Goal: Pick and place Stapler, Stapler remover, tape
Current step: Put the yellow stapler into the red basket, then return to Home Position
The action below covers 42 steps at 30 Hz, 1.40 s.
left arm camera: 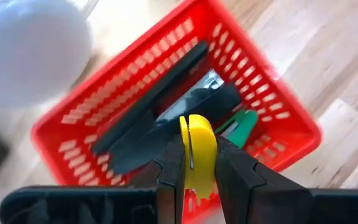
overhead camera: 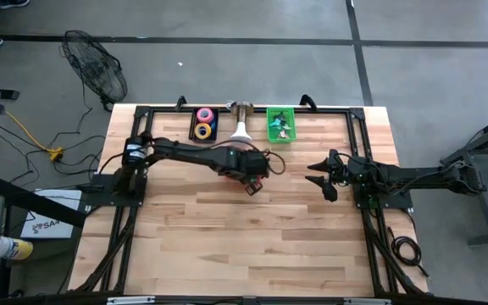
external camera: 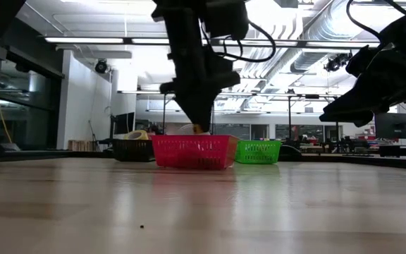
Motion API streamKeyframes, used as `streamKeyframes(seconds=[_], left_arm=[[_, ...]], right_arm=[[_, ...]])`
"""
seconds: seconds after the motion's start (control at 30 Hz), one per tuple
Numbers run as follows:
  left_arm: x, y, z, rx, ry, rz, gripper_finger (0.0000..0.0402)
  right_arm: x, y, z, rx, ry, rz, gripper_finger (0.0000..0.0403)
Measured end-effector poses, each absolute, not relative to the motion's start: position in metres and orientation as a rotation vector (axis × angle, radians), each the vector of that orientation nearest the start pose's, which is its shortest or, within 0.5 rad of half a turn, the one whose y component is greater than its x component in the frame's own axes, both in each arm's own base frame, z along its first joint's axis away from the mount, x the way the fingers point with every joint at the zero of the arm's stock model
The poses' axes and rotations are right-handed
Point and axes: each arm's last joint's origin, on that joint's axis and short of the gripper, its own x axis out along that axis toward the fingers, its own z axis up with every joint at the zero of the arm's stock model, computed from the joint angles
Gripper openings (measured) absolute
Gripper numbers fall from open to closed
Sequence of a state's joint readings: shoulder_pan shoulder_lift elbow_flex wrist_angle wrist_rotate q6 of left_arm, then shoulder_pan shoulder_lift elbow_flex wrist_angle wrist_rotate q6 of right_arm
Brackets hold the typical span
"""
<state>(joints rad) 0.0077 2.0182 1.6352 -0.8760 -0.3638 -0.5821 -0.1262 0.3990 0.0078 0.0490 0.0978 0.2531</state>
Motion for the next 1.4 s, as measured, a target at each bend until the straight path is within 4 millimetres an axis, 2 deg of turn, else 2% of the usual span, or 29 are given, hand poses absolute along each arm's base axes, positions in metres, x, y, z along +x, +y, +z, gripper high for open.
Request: streamKeyframes(seconds=[0.13,0.37,0.7,0.93,1.07,1.4], left_arm=[[0.415,0.02,0.216,-0.236,1.122,0.581,0.0061],[0.419,0.02,0.217,-0.131,1.116,0.482,0.0067],[0.426,0.019,0.208,-0.021,1.133,0.37,0.0139],[0.426,0.019,0.208,0.013,1.137,0.365,0.0184],[0.424,0.021,0.208,0.052,1.145,0.41,0.0192],[0.415,0.022,0.246,0.141,1.048,0.4,0.0173]], right_arm=[[0.116,-0.018,0.136,0.254,0.313,-0.264,0.0197],[0.116,-0.018,0.136,0.254,0.313,-0.264,0.0197],[0.116,-0.018,0.136,0.254,0.313,-0.264,0.0197],[0.116,-0.018,0.136,0.254,0.313,-0.264,0.0197],[0.116,-0.018,0.136,0.254,0.313,-0.264,0.0197],[0.116,-0.018,0.136,0.254,0.313,-0.264,0.0197]])
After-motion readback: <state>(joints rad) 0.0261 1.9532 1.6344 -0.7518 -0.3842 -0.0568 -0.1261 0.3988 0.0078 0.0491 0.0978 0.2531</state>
